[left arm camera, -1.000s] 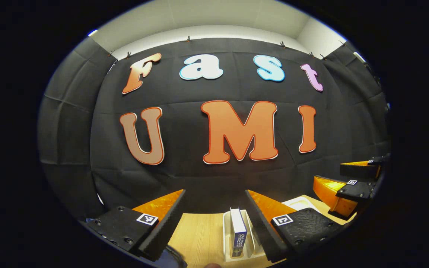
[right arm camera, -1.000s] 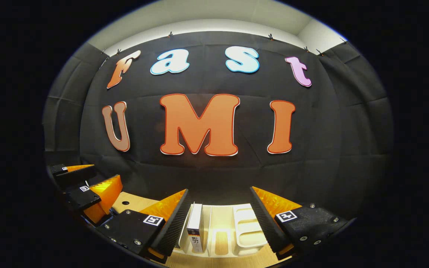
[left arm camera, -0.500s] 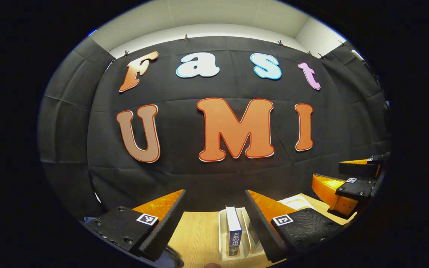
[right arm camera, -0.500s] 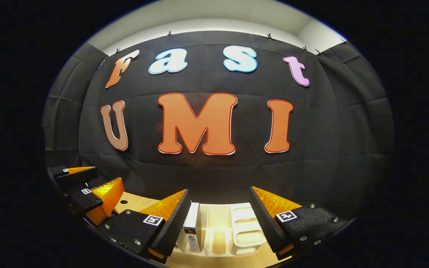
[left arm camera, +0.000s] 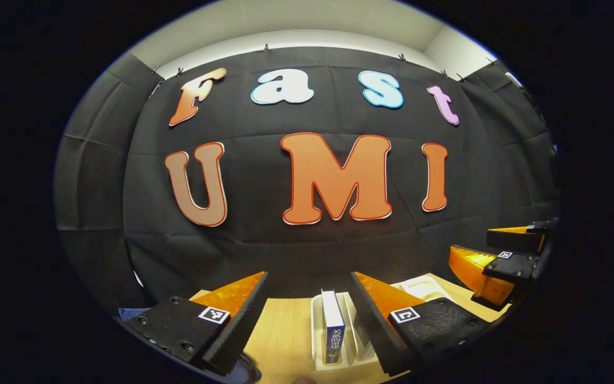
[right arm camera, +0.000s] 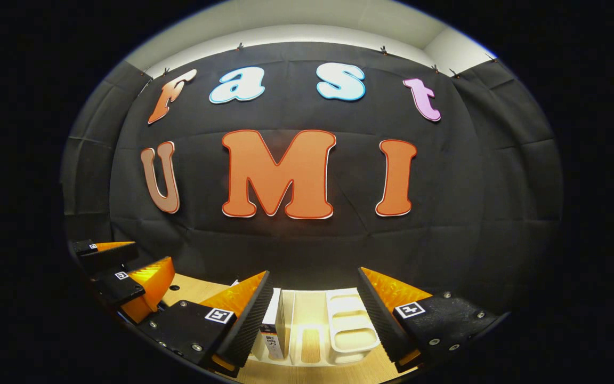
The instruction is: Open the schoolbag, grab two books from the bookshelf and put them into the schoolbag.
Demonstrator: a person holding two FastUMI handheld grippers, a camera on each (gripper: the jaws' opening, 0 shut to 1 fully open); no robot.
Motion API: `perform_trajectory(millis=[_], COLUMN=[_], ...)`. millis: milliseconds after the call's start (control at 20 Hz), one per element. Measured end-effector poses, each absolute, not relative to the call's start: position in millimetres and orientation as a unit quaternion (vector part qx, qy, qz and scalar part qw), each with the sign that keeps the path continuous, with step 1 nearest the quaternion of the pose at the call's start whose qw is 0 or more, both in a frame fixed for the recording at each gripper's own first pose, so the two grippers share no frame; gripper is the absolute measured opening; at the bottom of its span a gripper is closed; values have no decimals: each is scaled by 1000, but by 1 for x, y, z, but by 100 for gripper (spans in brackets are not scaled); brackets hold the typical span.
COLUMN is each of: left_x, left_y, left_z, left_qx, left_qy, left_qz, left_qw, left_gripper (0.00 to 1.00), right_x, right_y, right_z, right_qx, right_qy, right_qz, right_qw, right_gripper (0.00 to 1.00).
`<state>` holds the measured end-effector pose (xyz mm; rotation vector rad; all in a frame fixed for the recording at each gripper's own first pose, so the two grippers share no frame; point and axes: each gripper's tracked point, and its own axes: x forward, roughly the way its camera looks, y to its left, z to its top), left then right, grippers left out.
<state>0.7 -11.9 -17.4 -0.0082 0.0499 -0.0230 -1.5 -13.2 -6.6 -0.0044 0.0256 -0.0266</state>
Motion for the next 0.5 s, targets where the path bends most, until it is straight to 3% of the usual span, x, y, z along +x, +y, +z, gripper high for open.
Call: perform_trajectory(millis=[300, 350, 500], left_x=[2, 2, 2], left_y=[-8, -8, -11], left_z=[-14, -15, -18], left_qx=[-4, -4, -8], left_qy=[17, 17, 23], left_qz=[-10, -10, -13], left_qw=[1000, 1000, 1000], left_gripper=[94, 98, 94], right_x=[-1, -1, 0], right_y=[-11, -11, -9], right_z=[-7, -7, -8], right_qx=[-5, -7, -9], right_qy=[13, 13, 14], right_qz=[-14, -13, -11], right_qw=[1000, 1000, 1000], right_gripper=[94, 94, 94])
